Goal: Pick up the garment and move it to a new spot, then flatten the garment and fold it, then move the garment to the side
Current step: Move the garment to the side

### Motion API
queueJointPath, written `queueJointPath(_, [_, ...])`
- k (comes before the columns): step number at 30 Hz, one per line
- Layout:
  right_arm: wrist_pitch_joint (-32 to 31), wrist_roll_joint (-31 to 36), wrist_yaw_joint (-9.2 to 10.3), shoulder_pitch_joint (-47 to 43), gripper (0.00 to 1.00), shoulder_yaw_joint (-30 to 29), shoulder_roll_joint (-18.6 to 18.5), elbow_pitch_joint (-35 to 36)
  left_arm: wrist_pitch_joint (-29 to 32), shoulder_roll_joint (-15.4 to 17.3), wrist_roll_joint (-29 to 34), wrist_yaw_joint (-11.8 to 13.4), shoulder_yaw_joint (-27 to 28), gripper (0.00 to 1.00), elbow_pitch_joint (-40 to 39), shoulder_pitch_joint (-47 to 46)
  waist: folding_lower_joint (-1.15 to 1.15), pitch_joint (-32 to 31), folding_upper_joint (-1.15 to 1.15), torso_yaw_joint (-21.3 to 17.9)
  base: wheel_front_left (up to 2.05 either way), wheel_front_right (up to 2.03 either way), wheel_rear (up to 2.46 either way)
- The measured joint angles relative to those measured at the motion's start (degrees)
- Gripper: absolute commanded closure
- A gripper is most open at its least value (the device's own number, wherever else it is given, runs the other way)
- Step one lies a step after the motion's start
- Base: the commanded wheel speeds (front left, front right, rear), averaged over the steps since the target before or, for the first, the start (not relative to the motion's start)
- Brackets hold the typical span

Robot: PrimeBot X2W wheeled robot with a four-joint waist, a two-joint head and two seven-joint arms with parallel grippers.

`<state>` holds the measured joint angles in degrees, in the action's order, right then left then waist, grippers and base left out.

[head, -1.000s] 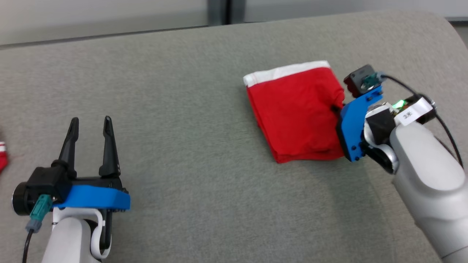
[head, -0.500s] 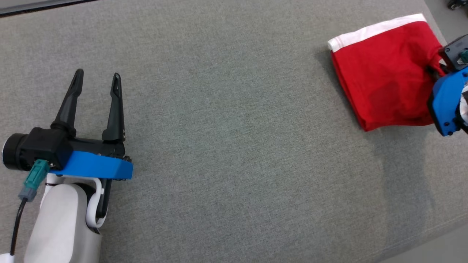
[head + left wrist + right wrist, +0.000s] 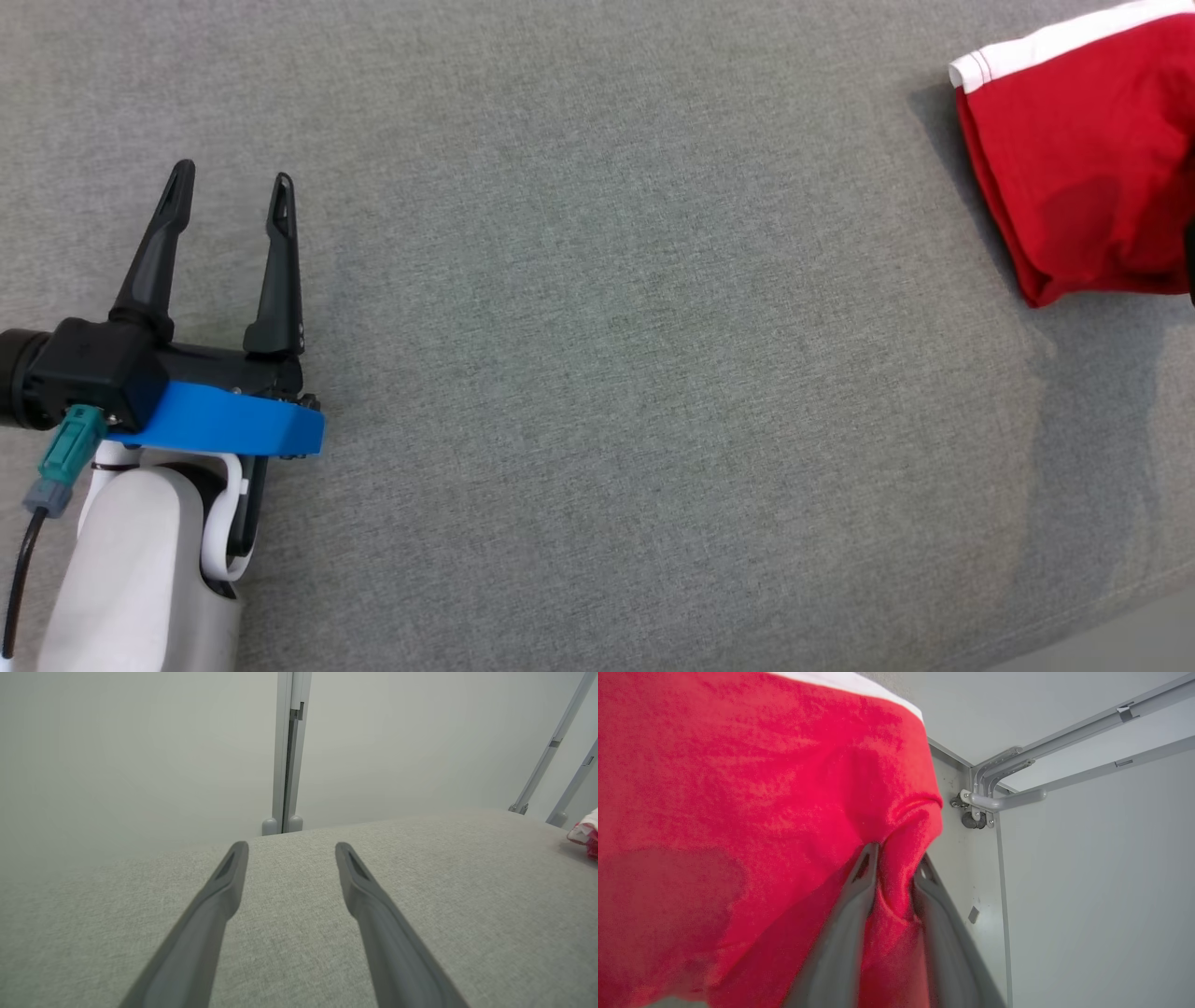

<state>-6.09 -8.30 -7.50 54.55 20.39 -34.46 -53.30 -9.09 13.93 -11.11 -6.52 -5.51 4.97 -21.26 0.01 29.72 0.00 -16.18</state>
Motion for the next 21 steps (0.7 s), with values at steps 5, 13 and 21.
queueJointPath(5, [4.48, 3.44, 0.0, -0.12, 0.0, -2.8, 1.66, -1.04, -0.6, -0.56, -0.53, 0.41, -0.32, 0.0, 0.73, 0.61, 0.0, -1.68, 0.0, 0.85, 0.0, 0.0, 0.0])
queueJointPath(13, [10.83, 3.97, 0.0, -4.52, 0.0, -5.15, 6.83, -0.35, -3.46, -2.68, -2.58, 1.11, -0.01, 0.0, 5.35, 3.93, -0.01, -9.0, 0.0, 3.7, 0.0, 0.0, 0.0])
queueJointPath(21, [19.63, -4.88, 0.01, -18.23, 0.0, -6.45, 14.05, 10.27, -5.63, -4.91, -4.04, 2.02, 1.2, 0.0, 10.87, 11.24, -0.03, -20.13, 0.0, 7.57, 0.0, 0.0, 0.0])
